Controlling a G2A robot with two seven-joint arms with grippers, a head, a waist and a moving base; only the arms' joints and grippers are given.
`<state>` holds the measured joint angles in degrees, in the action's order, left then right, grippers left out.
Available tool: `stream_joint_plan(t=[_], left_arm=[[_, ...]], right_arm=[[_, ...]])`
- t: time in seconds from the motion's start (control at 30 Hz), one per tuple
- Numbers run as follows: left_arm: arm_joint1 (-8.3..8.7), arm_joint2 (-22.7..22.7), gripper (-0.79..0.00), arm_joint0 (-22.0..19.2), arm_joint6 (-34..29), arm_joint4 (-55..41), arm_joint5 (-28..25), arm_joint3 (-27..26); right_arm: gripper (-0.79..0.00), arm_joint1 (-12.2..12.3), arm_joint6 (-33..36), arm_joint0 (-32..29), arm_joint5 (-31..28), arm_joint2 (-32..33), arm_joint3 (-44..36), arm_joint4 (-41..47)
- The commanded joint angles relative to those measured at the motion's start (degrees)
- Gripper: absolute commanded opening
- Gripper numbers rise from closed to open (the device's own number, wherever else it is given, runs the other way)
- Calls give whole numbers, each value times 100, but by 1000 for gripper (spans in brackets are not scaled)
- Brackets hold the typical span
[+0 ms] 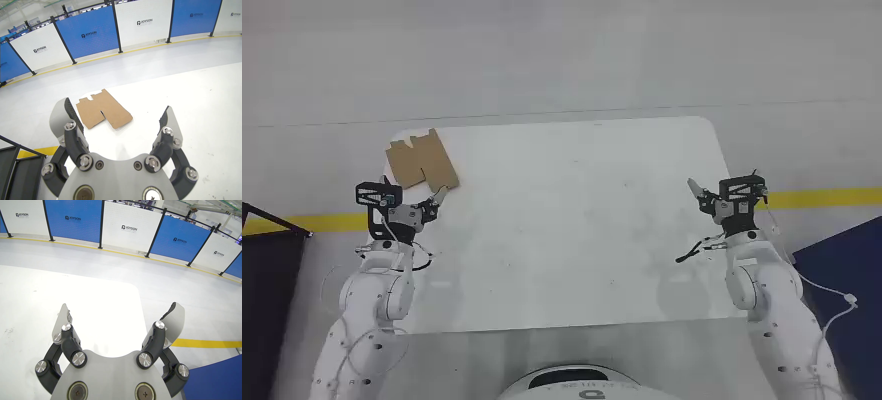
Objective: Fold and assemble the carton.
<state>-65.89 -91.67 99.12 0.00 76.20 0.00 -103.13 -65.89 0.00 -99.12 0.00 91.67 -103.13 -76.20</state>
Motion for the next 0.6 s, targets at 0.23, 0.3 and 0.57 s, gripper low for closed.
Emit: stream_joint_plan(t=[0.23, 0.3, 0.57], left_arm=[[0, 0, -1, 0, 0, 0, 0, 0], [0, 0, 0, 0, 0, 0, 0, 0], [2, -524, 0, -249, 982, 308, 641, 976]], right_arm=[[0, 0, 0, 0, 0, 0, 0, 0], [-1, 0, 0, 0, 0, 0, 0, 0], [0, 0, 0, 0, 0, 0, 0, 0]])
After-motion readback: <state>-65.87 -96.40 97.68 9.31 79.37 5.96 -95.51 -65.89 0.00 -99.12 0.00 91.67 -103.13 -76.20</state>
